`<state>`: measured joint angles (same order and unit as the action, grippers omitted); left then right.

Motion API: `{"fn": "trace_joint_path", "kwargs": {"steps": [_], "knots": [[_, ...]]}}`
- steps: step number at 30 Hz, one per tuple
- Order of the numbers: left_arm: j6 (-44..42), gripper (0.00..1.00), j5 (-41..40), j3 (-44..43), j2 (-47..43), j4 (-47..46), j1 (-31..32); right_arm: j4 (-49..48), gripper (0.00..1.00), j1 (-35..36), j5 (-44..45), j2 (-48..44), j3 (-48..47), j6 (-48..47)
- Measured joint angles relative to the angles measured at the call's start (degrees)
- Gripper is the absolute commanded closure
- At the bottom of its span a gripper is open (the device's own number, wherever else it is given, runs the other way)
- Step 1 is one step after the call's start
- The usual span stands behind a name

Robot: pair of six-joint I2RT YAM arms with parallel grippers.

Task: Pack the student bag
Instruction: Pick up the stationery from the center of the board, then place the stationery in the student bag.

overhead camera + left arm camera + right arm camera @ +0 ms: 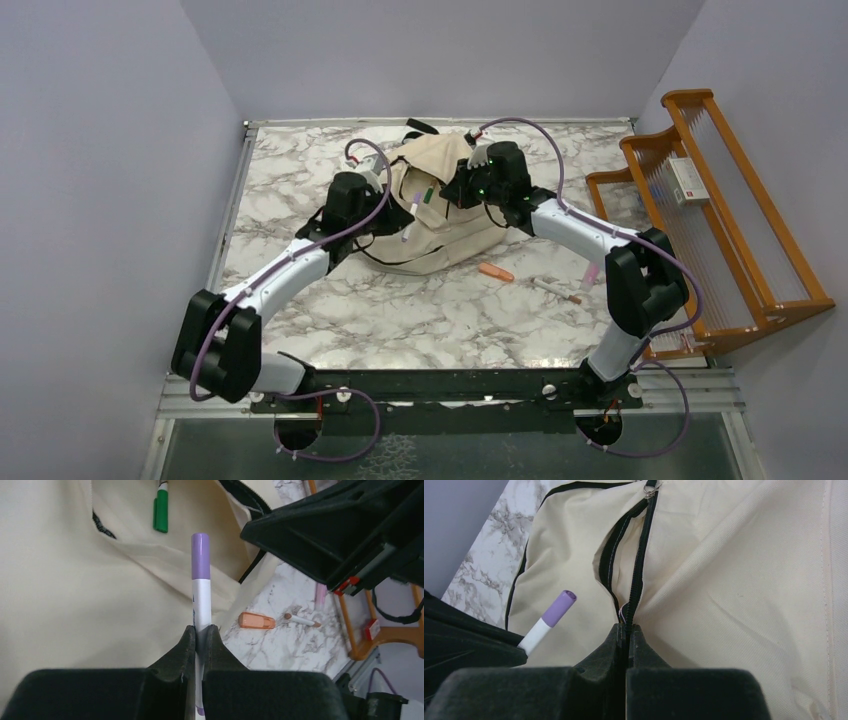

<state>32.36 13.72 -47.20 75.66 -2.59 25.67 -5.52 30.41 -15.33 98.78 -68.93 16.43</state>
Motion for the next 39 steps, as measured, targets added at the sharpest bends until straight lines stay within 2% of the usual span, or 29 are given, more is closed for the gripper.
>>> {"fn": "trace_joint_path", "kwargs": {"steps": [8,21,29,34,39], "knots": [[4.5,1.00,8.2,-8.5,11.2,2.9,-2.1,-0.4,1.00,0.0,-0.6,0.0,0.0,0.1],[5.7,1.00,9.9,-23.4,24.5,9.2,-2.5,-0.4,0.99,0.0,-2.0,0.5,-0.3,0.4],[5.7,1.00,10.7,-33.2,32.9,8.4,-3.1,-0.4,0.99,0.0,-3.0,1.1,-0.5,1.3],[6.5,1.00,10.9,-34.0,38.2,5.6,-3.2,-0.3,1.00,0.0,-3.7,1.8,-1.3,1.6],[7.5,0.76,11.0,-35.0,40.9,2.7,-3.2,-0.3,1.00,-0.1,-3.7,1.9,-1.3,1.6]]}}
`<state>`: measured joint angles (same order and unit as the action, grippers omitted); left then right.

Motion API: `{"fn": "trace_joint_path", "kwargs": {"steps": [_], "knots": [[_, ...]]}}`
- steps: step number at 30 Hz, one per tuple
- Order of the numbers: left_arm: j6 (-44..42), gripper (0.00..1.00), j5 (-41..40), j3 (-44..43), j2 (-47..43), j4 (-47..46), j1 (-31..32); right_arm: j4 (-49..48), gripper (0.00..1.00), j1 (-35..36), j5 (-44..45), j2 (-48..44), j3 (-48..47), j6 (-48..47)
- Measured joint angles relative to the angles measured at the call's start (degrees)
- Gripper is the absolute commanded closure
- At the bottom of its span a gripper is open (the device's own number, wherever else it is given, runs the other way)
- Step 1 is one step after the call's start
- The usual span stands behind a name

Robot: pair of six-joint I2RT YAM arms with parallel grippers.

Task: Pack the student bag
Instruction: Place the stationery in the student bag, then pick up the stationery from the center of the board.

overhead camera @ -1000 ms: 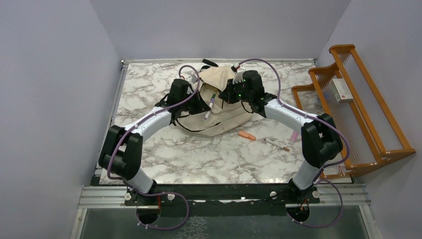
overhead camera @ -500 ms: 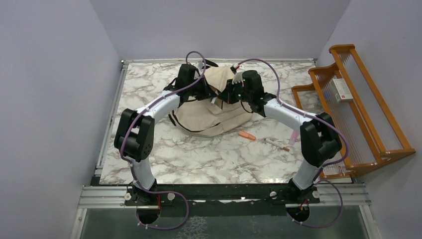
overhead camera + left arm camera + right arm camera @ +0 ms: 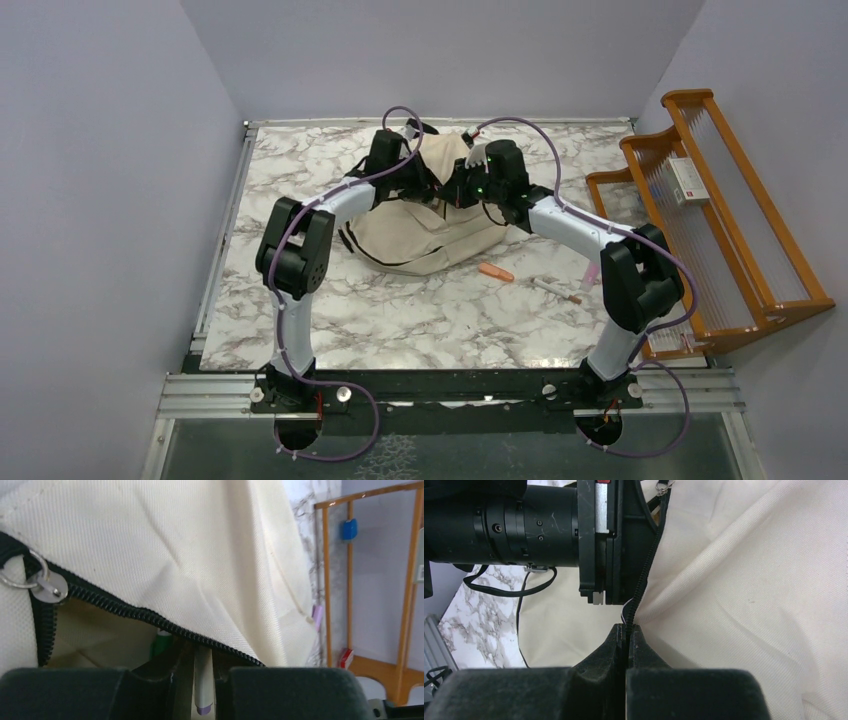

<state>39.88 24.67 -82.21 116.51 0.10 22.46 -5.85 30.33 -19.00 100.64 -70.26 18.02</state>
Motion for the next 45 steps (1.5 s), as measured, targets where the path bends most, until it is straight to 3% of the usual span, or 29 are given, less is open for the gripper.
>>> {"fn": "trace_joint_path", "kwargs": {"steps": [6,16,27,35,45], "knots": [[-0.5,0.58,0.0,-1.9,0.5,-0.7,0.0,0.0,1.00,0.0,0.0,0.0,0.0,0.0],[-3.0,0.55,-0.2,-0.7,-0.5,0.5,-0.3,0.0,1.00,0.0,0.0,0.0,0.0,0.0],[-7.2,0.55,-4.4,11.1,-18.4,2.7,-0.3,0.0,1.00,0.0,0.0,0.0,0.0,0.0],[-12.2,0.54,-5.2,24.9,-30.1,-2.4,0.6,1.4,1.00,0.0,0.0,1.4,-2.3,0.1],[-22.4,0.52,-4.9,39.2,-37.6,-15.1,11.9,9.8,1.00,-1.5,-2.3,9.6,-15.6,-2.2]]}}
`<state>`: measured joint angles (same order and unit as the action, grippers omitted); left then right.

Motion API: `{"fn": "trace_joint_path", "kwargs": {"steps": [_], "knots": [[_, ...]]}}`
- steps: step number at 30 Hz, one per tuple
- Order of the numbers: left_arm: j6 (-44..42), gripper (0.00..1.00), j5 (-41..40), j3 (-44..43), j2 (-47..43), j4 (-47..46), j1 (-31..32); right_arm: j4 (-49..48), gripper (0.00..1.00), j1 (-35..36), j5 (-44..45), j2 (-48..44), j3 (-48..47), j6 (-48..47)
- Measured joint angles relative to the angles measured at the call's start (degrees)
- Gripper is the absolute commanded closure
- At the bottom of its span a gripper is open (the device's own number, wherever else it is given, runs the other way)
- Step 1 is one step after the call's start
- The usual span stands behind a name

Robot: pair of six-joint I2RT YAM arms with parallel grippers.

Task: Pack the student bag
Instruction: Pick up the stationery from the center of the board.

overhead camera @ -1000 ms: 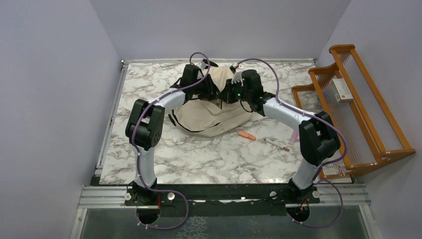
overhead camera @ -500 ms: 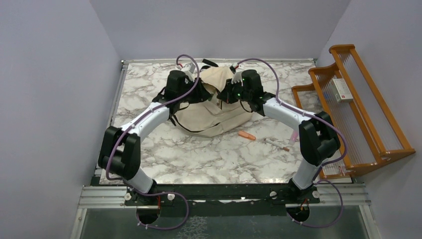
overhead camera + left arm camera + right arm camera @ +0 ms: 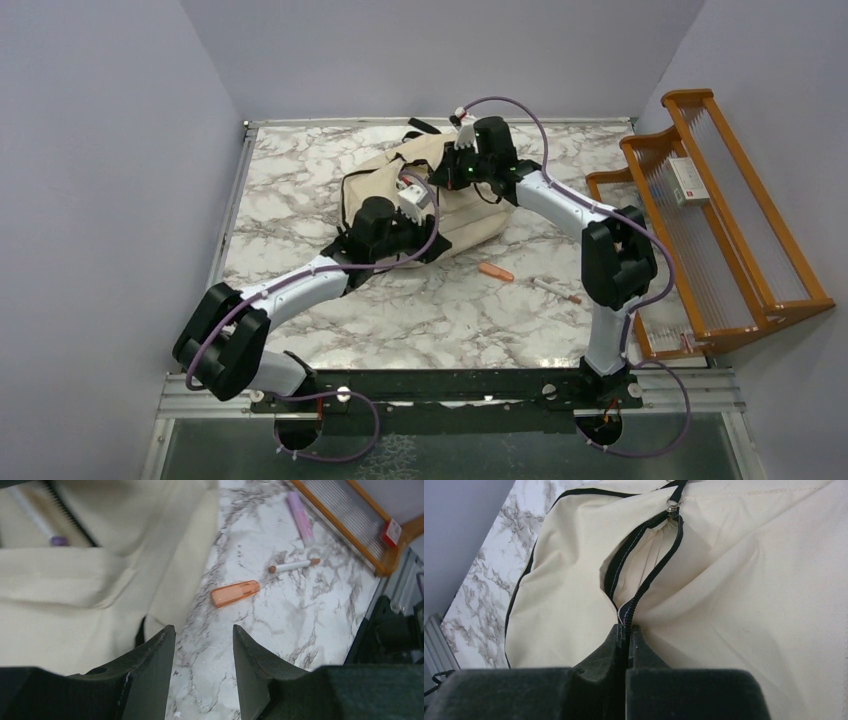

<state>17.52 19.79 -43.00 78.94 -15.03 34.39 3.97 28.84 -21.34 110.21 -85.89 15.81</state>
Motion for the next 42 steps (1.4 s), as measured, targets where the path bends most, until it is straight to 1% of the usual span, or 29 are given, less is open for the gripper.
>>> {"fn": "trace_joint_path", "kwargs": {"steps": [4,6,8,9,10,14,18,19,22,23,33,35,40,42], "knots": [[-6.6,0.51,1.8,0.4,0.0,-4.5,5.1,2.8,1.00,-1.2,-1.6,2.1,-3.7,-1.3],[-11.8,0.51,5.4,0.4,0.9,-7.3,6.9,4.2,1.00,-1.7,-2.6,3.1,-5.6,-2.0],[-18.6,0.51,11.0,0.4,2.6,-9.2,8.3,5.3,1.00,-2.2,-3.5,3.6,-6.9,-2.5],[-25.3,0.51,15.6,0.4,3.7,-10.1,9.0,5.6,1.00,-2.3,-3.8,3.7,-7.0,-2.8],[-26.1,0.52,16.1,0.4,4.9,-10.2,9.4,6.0,1.00,-2.4,-4.1,3.7,-7.0,-3.0],[-36.6,0.52,23.5,-0.8,10.5,-10.9,10.3,6.4,0.99,-2.5,-5.0,3.7,-6.8,-3.5],[-44.4,0.51,28.5,-4.8,17.5,-11.0,10.3,6.4,1.00,-2.5,-5.6,3.6,-5.9,-3.8],[-45.6,0.51,29.1,-5.9,18.9,-11.1,10.3,6.4,1.00,-2.5,-5.7,3.6,-5.7,-3.9],[-48.2,0.40,30.8,-10.1,23.5,-11.2,10.3,6.4,1.00,-2.5,-6.0,3.6,-4.7,-3.9],[-48.6,0.39,31.1,-11.3,24.9,-11.4,10.3,6.4,1.00,-2.5,-6.1,3.6,-4.5,-3.9],[-50.1,0.38,31.2,-18.5,34.7,-11.0,10.3,6.4,1.00,-2.6,-6.2,3.5,-4.0,-4.9],[-50.5,0.38,30.9,-20.7,36.5,-8.7,10.3,6.4,1.00,-2.6,-6.2,3.5,-4.0,-5.0],[-55.0,0.38,30.4,-29.4,40.9,2.4,10.3,6.4,0.99,-2.6,-6.3,3.3,-3.8,-5.0],[-56.3,0.38,29.9,-30.8,41.4,5.0,10.3,6.4,1.00,-2.6,-6.4,3.2,-3.7,-4.9]]}}
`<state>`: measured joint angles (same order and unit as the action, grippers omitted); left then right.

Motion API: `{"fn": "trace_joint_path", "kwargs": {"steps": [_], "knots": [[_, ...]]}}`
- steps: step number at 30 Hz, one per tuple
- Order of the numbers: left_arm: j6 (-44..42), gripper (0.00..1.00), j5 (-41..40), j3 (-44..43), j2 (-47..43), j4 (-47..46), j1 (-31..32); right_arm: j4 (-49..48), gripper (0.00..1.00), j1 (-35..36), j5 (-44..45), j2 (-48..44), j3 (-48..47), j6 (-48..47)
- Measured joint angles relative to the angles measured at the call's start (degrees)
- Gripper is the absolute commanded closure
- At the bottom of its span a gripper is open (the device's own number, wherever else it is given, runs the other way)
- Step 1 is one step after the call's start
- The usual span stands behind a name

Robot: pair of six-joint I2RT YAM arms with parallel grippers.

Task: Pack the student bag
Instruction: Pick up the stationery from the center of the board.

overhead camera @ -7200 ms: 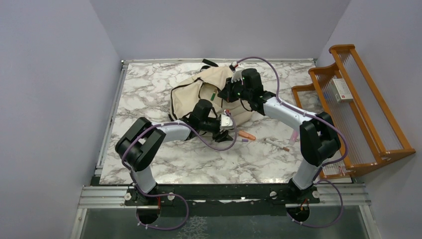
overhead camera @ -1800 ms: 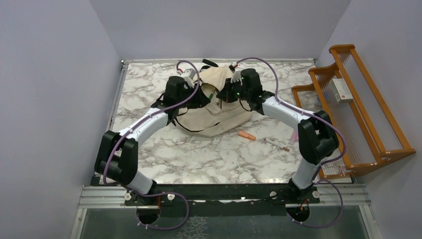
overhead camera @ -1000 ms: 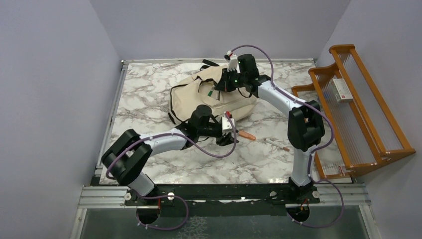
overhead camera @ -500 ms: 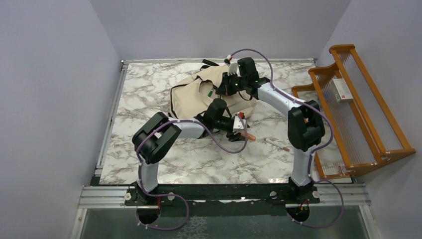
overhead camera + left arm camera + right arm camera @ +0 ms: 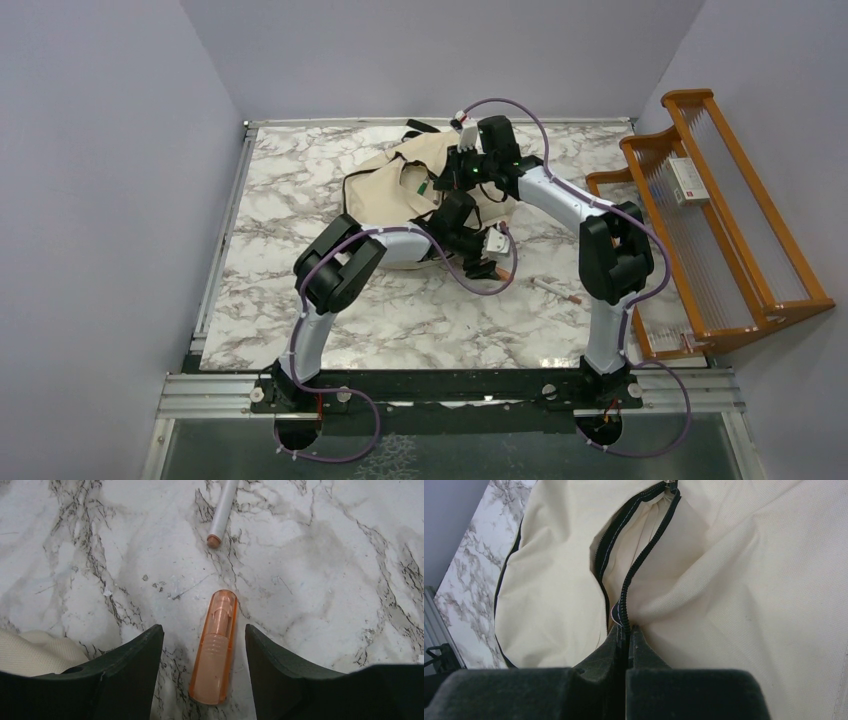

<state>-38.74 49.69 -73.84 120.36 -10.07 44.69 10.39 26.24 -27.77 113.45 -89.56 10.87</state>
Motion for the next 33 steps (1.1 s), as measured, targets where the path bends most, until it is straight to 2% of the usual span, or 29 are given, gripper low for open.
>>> {"fn": "trace_joint_path", "kwargs": {"steps": [17,27,33], "knots": [[-6.2,0.41,-5.4,-6.1,1.8,17.0,0.2,0.0,1.00,0.0,-0.4,0.0,0.0,0.0],[-8.1,0.51,-10.6,-11.6,3.3,24.5,2.4,0.0,0.99,0.0,-0.6,0.0,0.0,0.0],[-9.8,0.67,-12.3,-13.0,3.6,27.5,3.5,0.0,1.00,-0.1,-0.6,0.0,0.0,0.0]]}}
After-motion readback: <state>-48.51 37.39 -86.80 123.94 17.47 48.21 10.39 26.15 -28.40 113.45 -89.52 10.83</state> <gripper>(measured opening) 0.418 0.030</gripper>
